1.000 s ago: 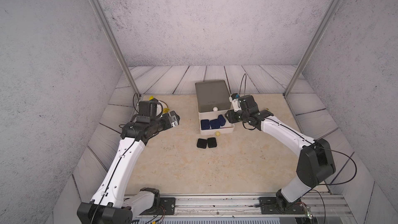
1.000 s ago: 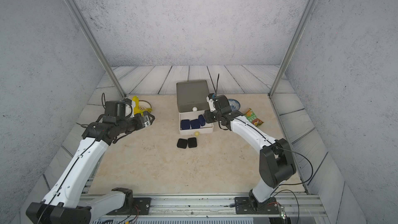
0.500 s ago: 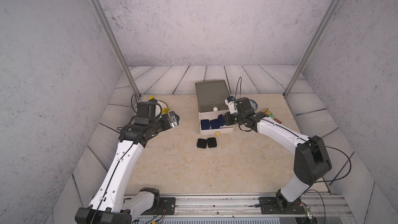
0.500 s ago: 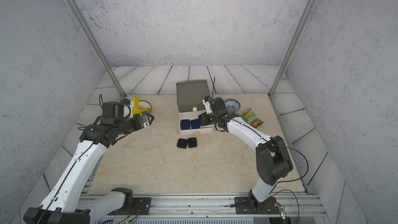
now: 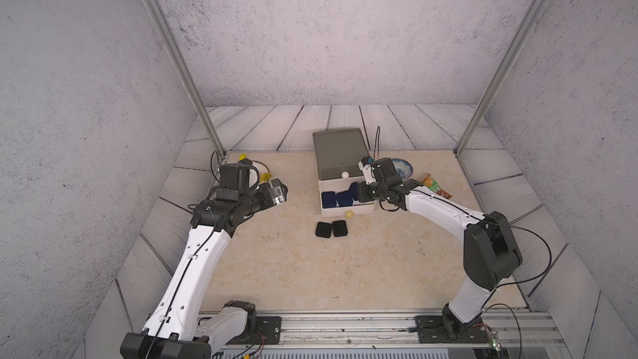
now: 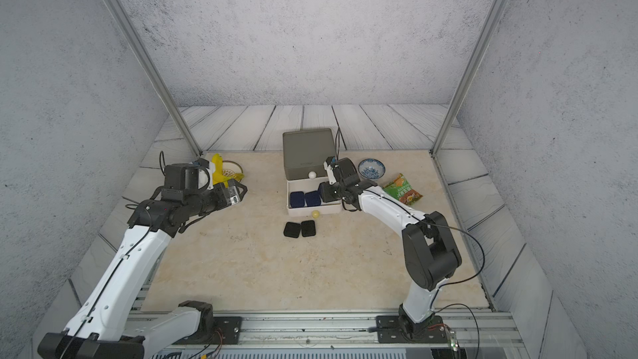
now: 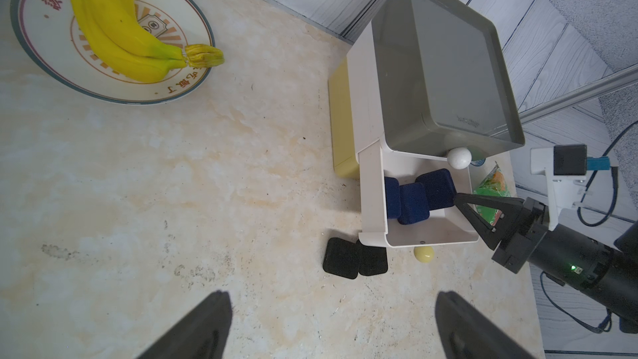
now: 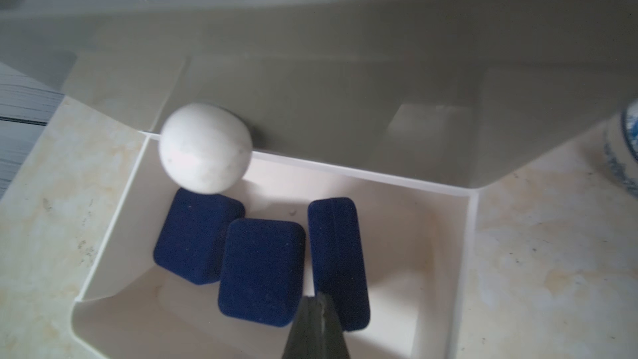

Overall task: Place the brooch boxes into the drawer by color
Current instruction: Adjust the brooch box in the drawer, then close the drawer in the storage box.

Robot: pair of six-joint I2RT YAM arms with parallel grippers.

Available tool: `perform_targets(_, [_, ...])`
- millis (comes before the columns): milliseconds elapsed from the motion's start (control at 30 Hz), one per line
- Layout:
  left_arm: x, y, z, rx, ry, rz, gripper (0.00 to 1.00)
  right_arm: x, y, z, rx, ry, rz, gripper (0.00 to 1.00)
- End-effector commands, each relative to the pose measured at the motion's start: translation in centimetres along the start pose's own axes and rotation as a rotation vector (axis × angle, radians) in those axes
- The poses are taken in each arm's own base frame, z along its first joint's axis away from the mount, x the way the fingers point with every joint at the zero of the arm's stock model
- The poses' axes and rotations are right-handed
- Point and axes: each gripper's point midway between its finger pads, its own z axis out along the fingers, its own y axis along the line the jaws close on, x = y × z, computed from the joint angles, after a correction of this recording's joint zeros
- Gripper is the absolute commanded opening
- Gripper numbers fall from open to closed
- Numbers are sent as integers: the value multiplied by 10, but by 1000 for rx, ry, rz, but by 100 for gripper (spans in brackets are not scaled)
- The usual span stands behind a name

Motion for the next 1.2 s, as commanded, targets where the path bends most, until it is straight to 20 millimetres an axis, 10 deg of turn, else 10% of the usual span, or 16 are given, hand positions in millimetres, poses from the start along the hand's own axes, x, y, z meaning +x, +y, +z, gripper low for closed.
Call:
perform_targets(0, [0,4,1,-6,-3,3,98,13,-23,7,111,59,-31,0])
perform_targets(267, [0,5,1,-10,-4,3,98,-8,-24,-3,134,14,-61,0])
perform_targets(600, [-4,10,-8,-40,-44,16,98,-31,6,-74,1,-141,-71,37])
perform_targets(833, [-1,13,-7,-35,-65,29,98,13,36,-102,-232,-152,98,61])
perform_targets(1167, [-1,17,-11,-18,-100,40,98,62,49,-58,-432,-131,421,64])
